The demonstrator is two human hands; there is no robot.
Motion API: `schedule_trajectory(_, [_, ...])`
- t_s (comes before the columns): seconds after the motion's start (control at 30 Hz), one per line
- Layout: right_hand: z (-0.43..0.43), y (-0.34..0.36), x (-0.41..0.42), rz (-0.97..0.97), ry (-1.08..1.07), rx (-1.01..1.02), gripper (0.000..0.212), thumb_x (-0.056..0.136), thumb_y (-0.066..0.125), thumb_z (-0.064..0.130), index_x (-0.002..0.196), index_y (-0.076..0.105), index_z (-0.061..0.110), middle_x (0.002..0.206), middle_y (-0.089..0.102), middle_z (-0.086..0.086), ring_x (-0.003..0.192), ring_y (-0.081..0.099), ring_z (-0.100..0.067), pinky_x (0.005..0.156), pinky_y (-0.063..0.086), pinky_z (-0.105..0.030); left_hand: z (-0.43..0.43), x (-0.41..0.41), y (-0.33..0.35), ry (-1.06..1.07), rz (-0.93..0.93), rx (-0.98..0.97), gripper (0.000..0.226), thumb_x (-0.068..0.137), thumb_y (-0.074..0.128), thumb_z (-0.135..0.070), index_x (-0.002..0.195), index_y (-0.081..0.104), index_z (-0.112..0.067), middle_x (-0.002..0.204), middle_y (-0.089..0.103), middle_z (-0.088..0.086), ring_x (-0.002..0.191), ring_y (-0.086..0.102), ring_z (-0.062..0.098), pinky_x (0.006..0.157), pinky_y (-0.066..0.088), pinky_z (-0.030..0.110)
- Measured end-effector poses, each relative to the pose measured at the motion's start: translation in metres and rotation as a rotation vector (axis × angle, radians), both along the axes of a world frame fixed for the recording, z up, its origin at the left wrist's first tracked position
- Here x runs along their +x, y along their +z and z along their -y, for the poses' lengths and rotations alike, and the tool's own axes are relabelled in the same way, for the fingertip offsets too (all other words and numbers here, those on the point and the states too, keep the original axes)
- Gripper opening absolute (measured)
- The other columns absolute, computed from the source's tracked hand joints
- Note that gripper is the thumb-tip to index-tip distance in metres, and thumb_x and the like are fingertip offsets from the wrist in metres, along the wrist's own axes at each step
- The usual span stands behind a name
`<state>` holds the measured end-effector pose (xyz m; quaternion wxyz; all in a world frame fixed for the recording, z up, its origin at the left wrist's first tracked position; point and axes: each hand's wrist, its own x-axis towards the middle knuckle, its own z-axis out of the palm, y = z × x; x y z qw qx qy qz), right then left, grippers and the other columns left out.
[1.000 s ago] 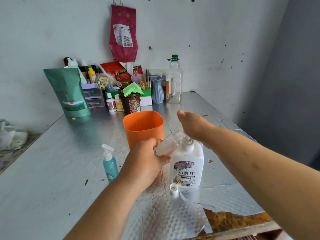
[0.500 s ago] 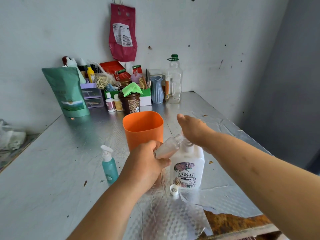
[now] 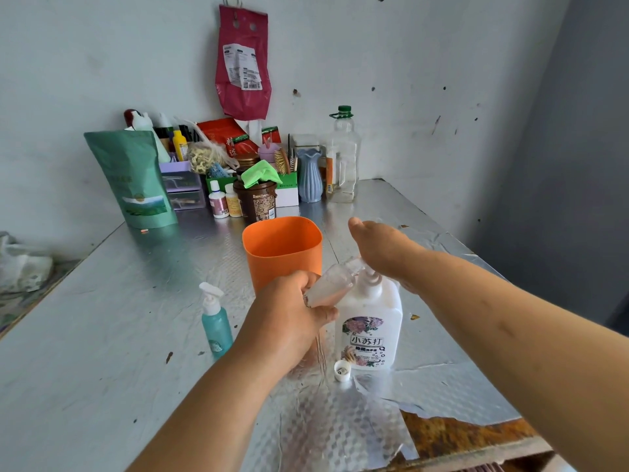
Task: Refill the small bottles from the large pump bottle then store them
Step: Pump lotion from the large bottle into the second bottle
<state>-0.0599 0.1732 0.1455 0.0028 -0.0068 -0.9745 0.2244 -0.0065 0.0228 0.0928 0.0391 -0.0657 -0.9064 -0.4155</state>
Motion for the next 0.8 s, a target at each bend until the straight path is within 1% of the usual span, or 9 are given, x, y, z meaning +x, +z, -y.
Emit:
schedule_trajectory(0.13, [-0.001,-0.002,-0.001,-0.006,0.03,0.039,0.024,0.1,0.019,0.004,0.105,0.042,0.01,0.106,0.049,-0.016,0.104,0.045,-0.027,0.112,0.025,-0.047,0.0,-0.002,-0.003,-0.008,-0.012,0.034,0.019,0.081,0.077,-0.029,0.087,0.059,-0.031,0.08,0.064,-0.014,0.072,0.056,0.002,0.056,0.032,0.021])
schedule_trajectory(0.17, [-0.001,-0.004,-0.002,-0.01,0.035,0.045,0.025,0.1,0.02,0.004,0.1,0.043,0.009,0.101,0.05,-0.015,0.103,0.045,-0.027,0.108,0.027,-0.045,0.0,-0.002,-0.004,-0.01,-0.011,0.036,0.019,0.081,0.077,-0.029,0.087,0.059,-0.031,0.079,0.064,-0.015,0.071,0.055,0.0,0.056,0.031,0.02])
schedule_trajectory(0.23, [-0.002,-0.008,-0.004,-0.033,0.036,0.068,0.027,0.099,0.021,0.002,0.078,0.033,0.014,0.077,0.039,-0.004,0.091,0.038,-0.024,0.086,0.026,-0.038,0.0,-0.002,-0.005,-0.01,-0.01,0.038,0.018,0.081,0.077,-0.029,0.088,0.06,-0.032,0.079,0.064,-0.016,0.07,0.056,-0.001,0.055,0.031,0.018])
schedule_trajectory(0.3, [-0.002,-0.012,-0.004,-0.041,0.008,0.086,0.019,0.097,0.023,0.0,0.083,0.026,0.012,0.068,0.025,0.002,0.087,0.032,-0.022,0.08,0.018,-0.035,-0.001,-0.003,-0.006,-0.01,0.0,0.024,0.019,0.081,0.077,-0.029,0.092,0.061,-0.032,0.082,0.065,-0.016,0.074,0.057,-0.002,0.057,0.033,0.019])
schedule_trajectory(0.37, [-0.001,-0.013,-0.003,-0.06,-0.012,0.049,0.015,0.095,0.024,-0.002,0.094,0.021,0.013,0.068,0.021,0.004,0.087,0.031,-0.022,0.081,0.025,-0.038,-0.001,-0.001,-0.007,-0.002,0.019,0.005,0.021,0.082,0.076,-0.03,0.097,0.061,-0.033,0.087,0.064,-0.017,0.077,0.057,-0.002,0.058,0.035,0.019])
schedule_trajectory(0.47, [0.002,-0.011,-0.004,-0.036,-0.006,0.033,0.014,0.095,0.024,-0.001,0.097,0.025,0.013,0.07,0.027,0.002,0.09,0.035,-0.023,0.096,0.034,-0.044,-0.001,-0.001,-0.008,0.005,0.028,0.002,0.023,0.083,0.075,-0.031,0.101,0.062,-0.03,0.093,0.065,-0.014,0.08,0.058,0.001,0.058,0.036,0.02])
schedule_trajectory(0.53, [0.001,-0.007,-0.002,-0.029,0.003,0.02,0.018,0.098,0.02,0.002,0.091,0.035,0.012,0.075,0.035,-0.002,0.094,0.039,-0.026,0.098,0.032,-0.04,-0.001,0.0,-0.006,0.002,0.027,0.005,0.022,0.083,0.075,-0.032,0.101,0.062,-0.029,0.093,0.066,-0.014,0.08,0.059,0.001,0.058,0.037,0.02])
schedule_trajectory(0.7, [-0.001,0.002,0.005,-0.051,0.005,-0.004,0.014,0.101,0.017,0.009,0.094,0.029,0.012,0.094,0.041,-0.012,0.093,0.036,-0.024,0.09,0.031,-0.039,-0.002,0.002,-0.002,-0.006,0.02,0.024,0.024,0.083,0.075,-0.031,0.103,0.063,-0.028,0.09,0.065,-0.016,0.079,0.059,0.0,0.058,0.036,0.02])
schedule_trajectory(0.8, [0.0,0.004,0.005,-0.031,-0.004,0.004,0.013,0.1,0.018,0.006,0.096,0.029,0.013,0.094,0.042,-0.012,0.097,0.039,-0.026,0.1,0.031,-0.041,-0.001,0.001,-0.001,-0.011,0.007,0.015,0.02,0.083,0.076,-0.03,0.094,0.06,-0.031,0.085,0.063,-0.017,0.075,0.056,-0.002,0.056,0.033,0.019])
